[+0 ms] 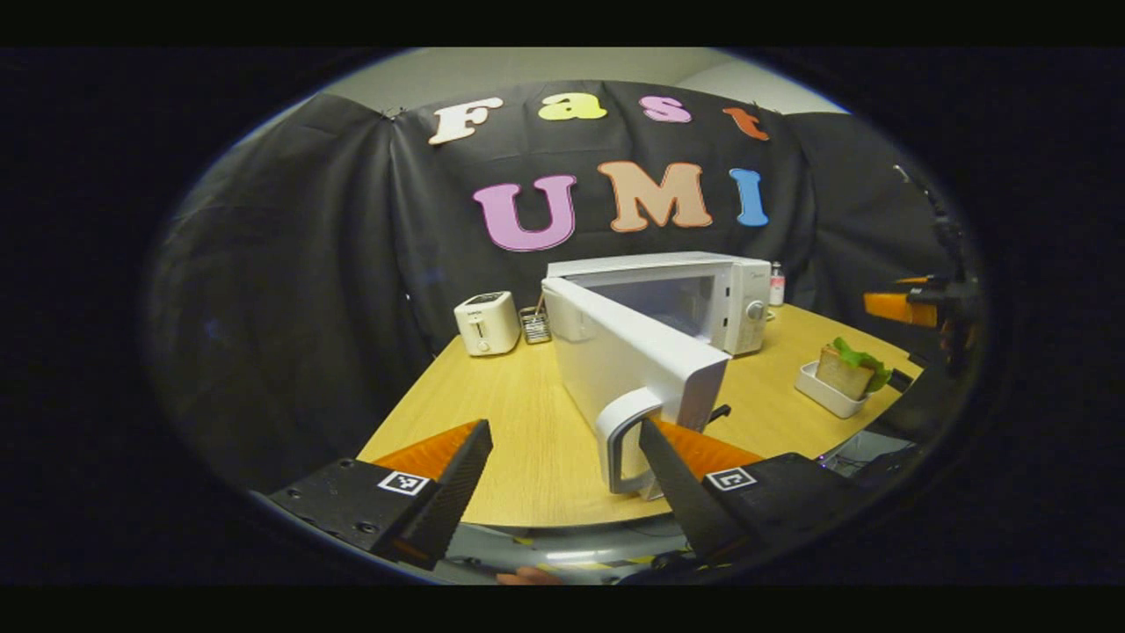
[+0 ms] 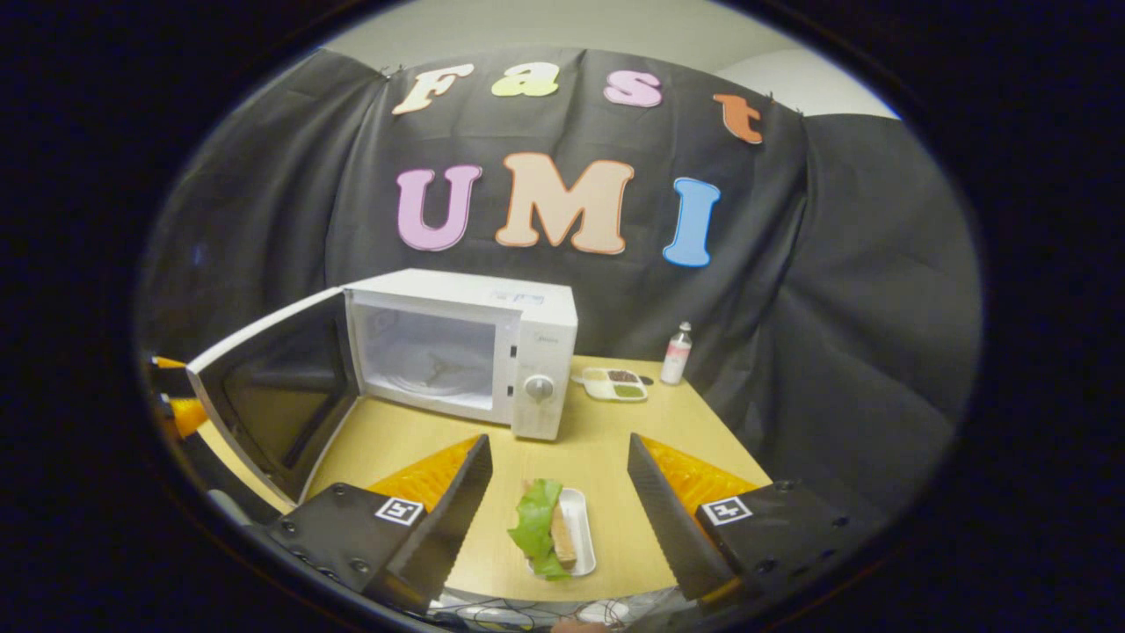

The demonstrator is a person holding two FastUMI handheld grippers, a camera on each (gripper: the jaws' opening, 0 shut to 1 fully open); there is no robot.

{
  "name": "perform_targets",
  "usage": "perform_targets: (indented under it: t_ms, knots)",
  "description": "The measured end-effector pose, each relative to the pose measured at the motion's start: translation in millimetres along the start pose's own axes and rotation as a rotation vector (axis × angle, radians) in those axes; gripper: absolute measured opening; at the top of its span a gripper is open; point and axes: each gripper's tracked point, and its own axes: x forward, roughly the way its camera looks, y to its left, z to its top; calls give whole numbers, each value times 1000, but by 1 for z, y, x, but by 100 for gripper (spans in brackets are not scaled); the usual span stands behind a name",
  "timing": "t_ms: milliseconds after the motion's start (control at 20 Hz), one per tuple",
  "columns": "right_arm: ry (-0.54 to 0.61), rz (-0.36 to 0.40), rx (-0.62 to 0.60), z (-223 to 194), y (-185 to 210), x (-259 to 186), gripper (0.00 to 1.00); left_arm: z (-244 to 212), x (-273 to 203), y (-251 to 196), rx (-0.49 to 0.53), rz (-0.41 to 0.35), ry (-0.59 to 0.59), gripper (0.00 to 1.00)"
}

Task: Open the microwave oven with the left hand, put the food in, and close the microwave oven.

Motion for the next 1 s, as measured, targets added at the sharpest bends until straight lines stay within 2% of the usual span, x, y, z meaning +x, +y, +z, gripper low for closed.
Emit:
perform_targets:
  t_ms: [200, 350, 550, 600, 650, 800, 850, 900, 950, 1000]
  knots:
    - [105, 21, -29, -49, 3, 17, 99, 28, -12, -4, 13, -5, -62, 98]
    - [172, 32, -69, -80, 3, 31, 99, 45, -15, 0, -70, 6, -87, 98]
    - [237, 53, -89, -106, 3, 46, 99, 71, -23, 8, -94, 49, -139, 100]
    - [252, 60, -86, -112, 5, 49, 99, 76, -24, 10, -89, 55, -151, 98]
    - [268, 65, -83, -118, 6, 51, 96, 80, -25, 11, -88, 62, -162, 100]
    - [295, 70, -79, -129, 8, 55, 92, 87, -28, 9, -104, 68, -176, 97]
    - [297, 75, -78, -129, 9, 56, 94, 89, -28, 9, -106, 70, -181, 100]
    - [297, 69, -85, -131, 7, 57, 92, 92, -28, 9, -105, 72, -184, 98]
    - [302, 69, -85, -132, 7, 59, 79, 92, -28, 9, -99, 75, -181, 98]
    - [309, 72, -80, -133, 9, 59, 73, 90, -28, 10, -96, 78, -182, 100]
